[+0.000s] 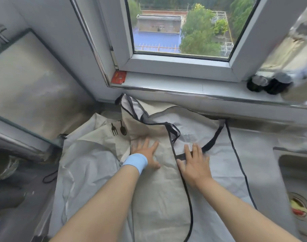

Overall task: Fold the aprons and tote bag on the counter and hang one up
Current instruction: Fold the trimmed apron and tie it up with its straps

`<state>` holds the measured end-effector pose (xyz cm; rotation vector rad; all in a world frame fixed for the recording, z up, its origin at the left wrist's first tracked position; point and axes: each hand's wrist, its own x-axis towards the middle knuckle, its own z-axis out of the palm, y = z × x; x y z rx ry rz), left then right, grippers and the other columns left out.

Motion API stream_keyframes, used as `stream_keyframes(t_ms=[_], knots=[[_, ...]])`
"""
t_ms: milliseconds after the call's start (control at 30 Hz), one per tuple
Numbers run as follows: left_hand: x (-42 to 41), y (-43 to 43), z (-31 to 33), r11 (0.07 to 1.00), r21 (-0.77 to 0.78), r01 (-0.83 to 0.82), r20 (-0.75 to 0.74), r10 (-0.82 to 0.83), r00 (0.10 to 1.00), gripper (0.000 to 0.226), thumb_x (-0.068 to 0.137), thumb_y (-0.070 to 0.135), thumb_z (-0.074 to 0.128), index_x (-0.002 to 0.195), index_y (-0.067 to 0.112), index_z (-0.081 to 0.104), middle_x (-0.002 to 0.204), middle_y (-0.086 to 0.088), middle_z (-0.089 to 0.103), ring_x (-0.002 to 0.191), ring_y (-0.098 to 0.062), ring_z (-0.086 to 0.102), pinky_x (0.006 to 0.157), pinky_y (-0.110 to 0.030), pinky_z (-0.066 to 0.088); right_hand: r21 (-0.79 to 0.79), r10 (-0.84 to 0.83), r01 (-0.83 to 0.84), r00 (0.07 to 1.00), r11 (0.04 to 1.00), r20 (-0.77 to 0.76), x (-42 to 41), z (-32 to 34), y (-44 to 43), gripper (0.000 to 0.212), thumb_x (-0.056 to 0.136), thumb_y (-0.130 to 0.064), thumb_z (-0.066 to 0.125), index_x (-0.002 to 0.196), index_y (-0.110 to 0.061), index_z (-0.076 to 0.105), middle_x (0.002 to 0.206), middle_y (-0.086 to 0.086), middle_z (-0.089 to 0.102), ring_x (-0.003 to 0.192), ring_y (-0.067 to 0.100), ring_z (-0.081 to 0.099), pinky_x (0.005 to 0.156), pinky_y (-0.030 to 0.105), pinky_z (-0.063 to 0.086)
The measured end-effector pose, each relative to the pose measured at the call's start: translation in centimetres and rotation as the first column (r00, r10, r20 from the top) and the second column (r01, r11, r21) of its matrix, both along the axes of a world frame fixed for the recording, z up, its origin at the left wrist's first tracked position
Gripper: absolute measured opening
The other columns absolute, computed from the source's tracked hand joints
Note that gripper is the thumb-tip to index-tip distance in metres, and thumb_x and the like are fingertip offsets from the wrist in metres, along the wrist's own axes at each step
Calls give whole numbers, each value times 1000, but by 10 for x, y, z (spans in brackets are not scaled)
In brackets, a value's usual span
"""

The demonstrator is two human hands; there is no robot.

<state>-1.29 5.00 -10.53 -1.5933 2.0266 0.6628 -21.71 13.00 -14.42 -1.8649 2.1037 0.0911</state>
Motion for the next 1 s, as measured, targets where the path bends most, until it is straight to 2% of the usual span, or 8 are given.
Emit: stream_keyframes(t_ms=[100,200,267,333,500,733,867,1000], knots=[[1,-7,4,996,-82,31,77,-24,997,106,74,59,66,150,43,-5,161,-6,-15,147,-31,-16,115,-58,-1,-209,172,-165,985,964,17,12,-3,7,77,89,-60,30,156,-25,17,165,11,4,152,27,3,114,63,10],[-18,16,-2,953,-287,93,124,-60,991,92,78,47,67,150,34,11,161,-9,-7,147,-32,-3,115,-53,10,-85,206,-201,977,976,52,11,-18,31,79,88,-60,22,157,-28,0,163,5,-16,150,21,-15,117,63,3],[-25,40,-1,893,-445,62,19,-60,998,70,82,31,62,143,27,27,159,-7,10,143,-28,15,110,-42,23,-15,163,-163,986,987,34,14,-24,30,81,86,-62,13,153,-30,-18,160,2,-26,149,20,-22,117,61,-4],[-25,67,-4,867,-495,61,-69,-110,992,58,84,38,56,137,24,33,154,-3,21,137,-25,24,104,-38,28,-11,156,-155,987,988,26,16,-25,25,83,86,-62,14,150,-28,-25,161,4,-25,149,21,-21,118,60,-4],[-13,119,-24,941,-319,113,5,-118,993,102,78,76,40,154,25,-5,160,-2,-20,147,-25,-17,117,-53,-8,-202,125,-118,992,972,20,10,-16,46,74,94,-50,32,156,-13,17,164,14,8,151,30,7,116,58,15],[2,145,-31,962,-140,234,16,-234,972,123,62,82,49,149,33,-24,155,2,-35,142,-22,-32,114,-59,-10,36,208,-208,978,977,21,-3,-18,94,82,86,-65,5,156,-25,-7,161,4,-23,149,22,-19,119,51,-11],[-14,151,-10,953,-190,236,21,-236,972,112,69,69,56,154,28,-5,160,1,-19,148,-22,-17,117,-53,-3,-39,150,-147,985,988,82,-12,6,99,66,97,-49,28,156,-23,14,165,5,-5,151,21,-7,120,47,1],[-55,165,5,939,-313,144,-163,-202,966,65,81,44,60,140,30,36,151,1,25,139,-22,22,109,-37,25,-45,-54,54,998,998,12,-52,17,131,50,93,-31,48,141,-23,37,161,9,14,147,28,16,111,48,25]])
